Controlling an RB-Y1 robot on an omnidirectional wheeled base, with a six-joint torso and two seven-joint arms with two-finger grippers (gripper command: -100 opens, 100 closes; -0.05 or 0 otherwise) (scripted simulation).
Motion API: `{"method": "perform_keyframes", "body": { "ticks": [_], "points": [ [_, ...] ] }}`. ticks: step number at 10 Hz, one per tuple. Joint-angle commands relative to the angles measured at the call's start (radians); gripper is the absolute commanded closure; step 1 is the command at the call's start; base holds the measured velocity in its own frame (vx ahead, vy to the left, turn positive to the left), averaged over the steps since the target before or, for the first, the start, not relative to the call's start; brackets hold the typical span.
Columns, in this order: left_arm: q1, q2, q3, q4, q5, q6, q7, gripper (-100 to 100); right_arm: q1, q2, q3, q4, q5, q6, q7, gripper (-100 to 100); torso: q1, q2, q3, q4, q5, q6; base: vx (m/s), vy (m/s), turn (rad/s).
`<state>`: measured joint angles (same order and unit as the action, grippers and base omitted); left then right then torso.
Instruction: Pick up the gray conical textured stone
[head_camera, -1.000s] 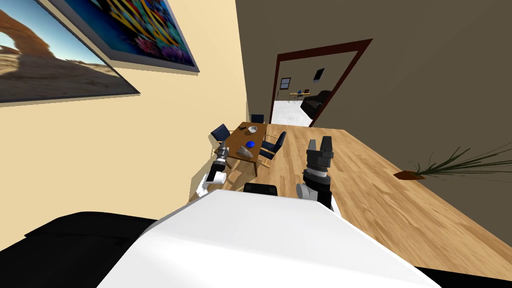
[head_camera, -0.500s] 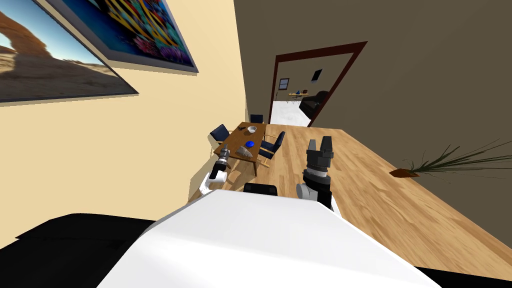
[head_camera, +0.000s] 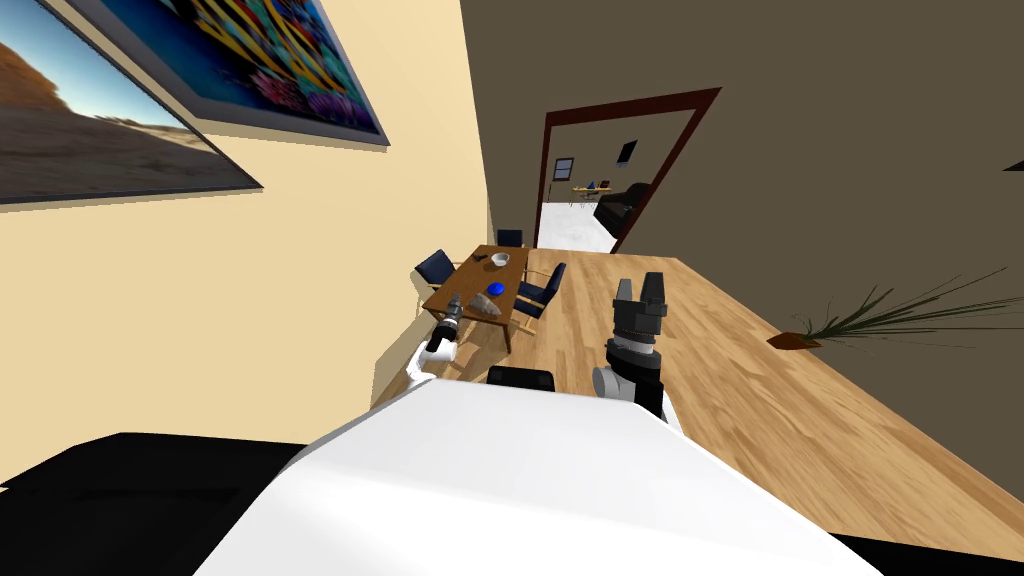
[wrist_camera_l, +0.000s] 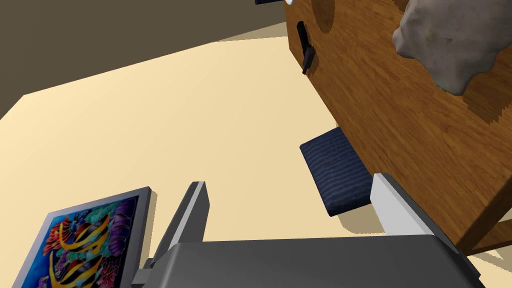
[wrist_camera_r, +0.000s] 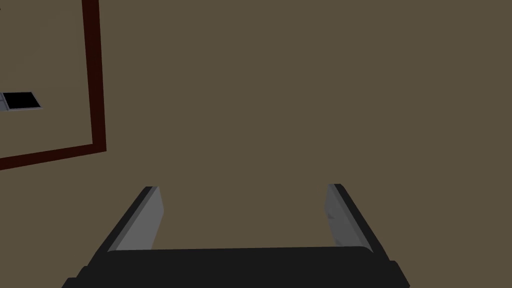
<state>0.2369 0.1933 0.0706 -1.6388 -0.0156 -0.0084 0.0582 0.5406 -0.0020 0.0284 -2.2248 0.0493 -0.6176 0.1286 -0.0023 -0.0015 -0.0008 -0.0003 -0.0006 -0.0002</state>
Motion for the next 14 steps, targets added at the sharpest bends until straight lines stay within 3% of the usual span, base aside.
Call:
{"method": "perform_keyframes", "body": {
  "ticks": [1,5,8,13,14],
  "points": [
    [-0.024,0.006,-0.007,0.046,-0.004,0.023,-0.007,-100,0.0,0.0,0.0,0.0,0.0,0.0,0.0,0,0.0,0.0,0.0,0.0,0.0,0.0,0.024,-0.037,-0.031],
    [-0.1,0.015,-0.043,0.173,-0.027,0.108,-0.04,-100,0.0,0.0,0.0,0.0,0.0,0.0,0.0,0,-0.003,-0.002,-0.001,0.0,0.0,0.0,0.042,-0.065,-0.055],
    [-0.118,0.017,-0.053,0.208,-0.033,0.129,-0.049,-100,0.0,0.0,0.0,0.0,0.0,0.0,0.0,0,0.0,-0.002,-0.001,0.0,0.0,0.0,0.04,-0.036,-0.022],
    [-0.188,0.023,-0.102,0.351,-0.059,0.221,-0.088,-100,0.0,0.0,0.0,0.0,0.0,0.0,0.0,0,-0.003,-0.002,-0.001,0.0,-0.001,0.0,0.049,-0.063,-0.046],
    [-0.188,0.023,-0.102,0.351,-0.059,0.221,-0.088,-100,0.0,0.0,0.0,0.0,0.0,0.0,0.0,0,-0.003,-0.003,-0.002,-0.001,-0.001,0.0,0.044,-0.047,-0.012]
  ]
}}
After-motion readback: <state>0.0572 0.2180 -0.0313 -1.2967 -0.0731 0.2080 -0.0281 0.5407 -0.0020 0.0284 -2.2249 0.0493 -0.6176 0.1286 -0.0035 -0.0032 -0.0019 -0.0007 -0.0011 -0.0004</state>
